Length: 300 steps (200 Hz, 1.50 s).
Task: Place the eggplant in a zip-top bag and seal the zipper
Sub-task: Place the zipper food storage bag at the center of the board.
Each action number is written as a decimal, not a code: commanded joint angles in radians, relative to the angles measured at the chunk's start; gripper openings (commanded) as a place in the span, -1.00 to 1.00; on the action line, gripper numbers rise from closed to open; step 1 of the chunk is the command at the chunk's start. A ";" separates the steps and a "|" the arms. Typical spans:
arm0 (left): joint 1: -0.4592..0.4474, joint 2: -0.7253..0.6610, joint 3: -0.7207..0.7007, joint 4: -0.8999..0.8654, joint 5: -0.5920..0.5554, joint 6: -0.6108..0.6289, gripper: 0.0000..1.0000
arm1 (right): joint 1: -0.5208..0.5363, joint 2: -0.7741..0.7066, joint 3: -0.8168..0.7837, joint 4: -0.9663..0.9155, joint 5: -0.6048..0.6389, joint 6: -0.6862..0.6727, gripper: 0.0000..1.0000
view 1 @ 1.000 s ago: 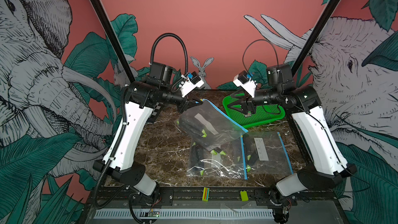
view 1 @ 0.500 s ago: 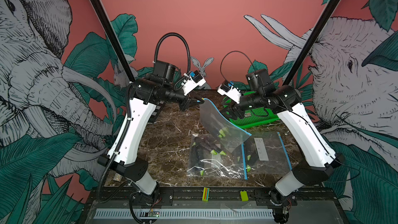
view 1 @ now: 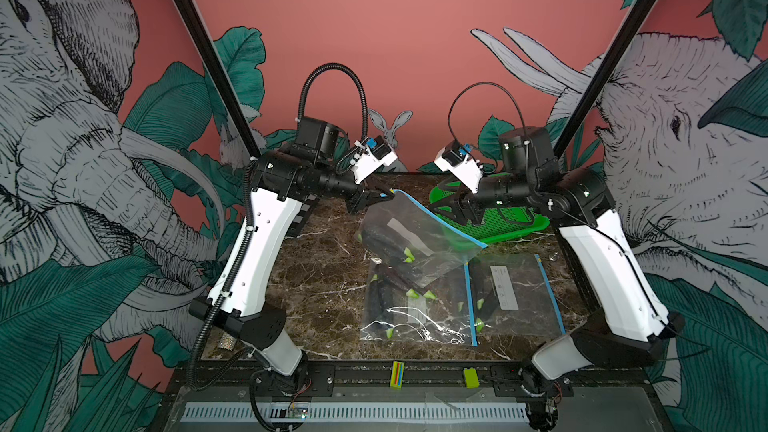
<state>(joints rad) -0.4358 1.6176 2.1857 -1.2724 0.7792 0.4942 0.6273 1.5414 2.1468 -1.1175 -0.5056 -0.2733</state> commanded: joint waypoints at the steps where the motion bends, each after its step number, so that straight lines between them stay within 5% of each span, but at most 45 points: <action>1: 0.004 -0.021 0.019 -0.005 0.027 0.014 -1.00 | 0.006 0.025 -0.012 0.003 0.007 0.001 0.21; 55: 0.005 -0.043 -0.007 0.012 0.028 0.008 -1.00 | 0.009 0.039 -0.031 0.005 -0.026 0.017 0.12; 86: 0.005 -0.049 -0.018 0.019 0.028 0.006 -1.00 | 0.011 0.049 -0.034 0.001 -0.033 0.029 -0.41; 134: 0.004 -0.055 -0.028 0.037 0.024 -0.007 -1.00 | 0.012 0.039 -0.099 0.037 -0.046 0.026 -0.55; 158: 0.005 -0.058 -0.036 0.042 0.024 -0.009 -1.00 | 0.012 0.051 -0.090 0.037 -0.061 0.034 -0.99; 201: 0.005 -0.068 -0.050 0.059 0.007 -0.024 -1.00 | 0.012 0.051 -0.068 0.053 -0.074 0.052 -1.00; 219: 0.004 -0.079 -0.063 0.072 -0.007 -0.035 -0.82 | 0.012 0.083 -0.044 0.044 -0.063 0.066 -1.00; 237: 0.007 -0.082 -0.067 0.077 -0.019 -0.052 -0.18 | 0.012 0.090 -0.017 0.044 -0.057 0.095 -1.00; 261: 0.041 -0.102 -0.075 0.134 -0.073 -0.120 0.38 | 0.012 0.121 0.052 0.028 -0.049 0.130 -1.00; 300: 0.177 -0.258 -0.191 0.338 -0.212 -0.309 0.87 | 0.012 0.274 0.297 -0.037 -0.028 0.194 -1.00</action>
<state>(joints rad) -0.3382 1.4986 2.0659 -1.0885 0.6697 0.3290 0.6350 1.7393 2.3123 -1.1435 -0.5442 -0.1448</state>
